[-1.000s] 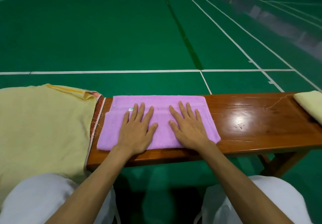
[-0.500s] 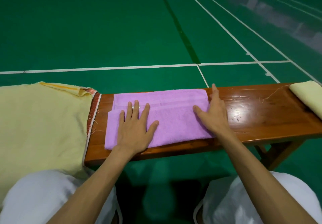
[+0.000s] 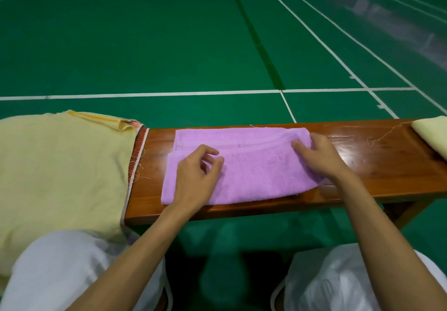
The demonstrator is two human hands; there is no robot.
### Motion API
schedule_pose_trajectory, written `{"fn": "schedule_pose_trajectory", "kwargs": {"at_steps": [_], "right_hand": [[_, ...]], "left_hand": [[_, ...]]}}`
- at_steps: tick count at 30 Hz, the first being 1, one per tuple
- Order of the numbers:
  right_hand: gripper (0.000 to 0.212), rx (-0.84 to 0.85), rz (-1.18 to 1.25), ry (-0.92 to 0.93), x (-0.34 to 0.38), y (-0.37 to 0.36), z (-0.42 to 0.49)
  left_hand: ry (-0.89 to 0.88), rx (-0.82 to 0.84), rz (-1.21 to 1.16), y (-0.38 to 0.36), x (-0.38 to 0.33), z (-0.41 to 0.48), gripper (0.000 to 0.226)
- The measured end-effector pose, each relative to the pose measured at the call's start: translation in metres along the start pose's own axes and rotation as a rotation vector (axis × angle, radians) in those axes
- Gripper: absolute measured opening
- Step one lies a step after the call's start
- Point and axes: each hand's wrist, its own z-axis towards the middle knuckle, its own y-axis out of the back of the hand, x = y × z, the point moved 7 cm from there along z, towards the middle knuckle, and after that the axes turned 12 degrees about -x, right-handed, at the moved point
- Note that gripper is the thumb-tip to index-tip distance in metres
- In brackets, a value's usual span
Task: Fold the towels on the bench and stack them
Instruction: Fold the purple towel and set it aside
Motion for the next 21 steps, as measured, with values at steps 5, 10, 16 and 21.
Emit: {"fn": "schedule_pose_trajectory", "kwargs": {"at_steps": [5,10,16,21], "right_hand": [[0.034,0.006,0.356,-0.161,0.017,0.023,-0.004],[0.052,-0.021,0.625,-0.203,0.066,0.009,-0.010],[0.079,0.322,0.690,0.087,0.148,-0.067,-0.058],[0.044,-0.139,0.206,0.055,0.096,-0.048,-0.042]], "left_hand": [[0.819,0.166,-0.612,-0.005,0.024,0.000,0.031],[1.038,0.288,-0.836,-0.006,0.026,0.000,0.052],[1.111,0.350,-0.997,-0.010,0.019,-0.002,0.074],[1.061,0.252,-0.673,-0.001,0.029,-0.003,0.023]]}}
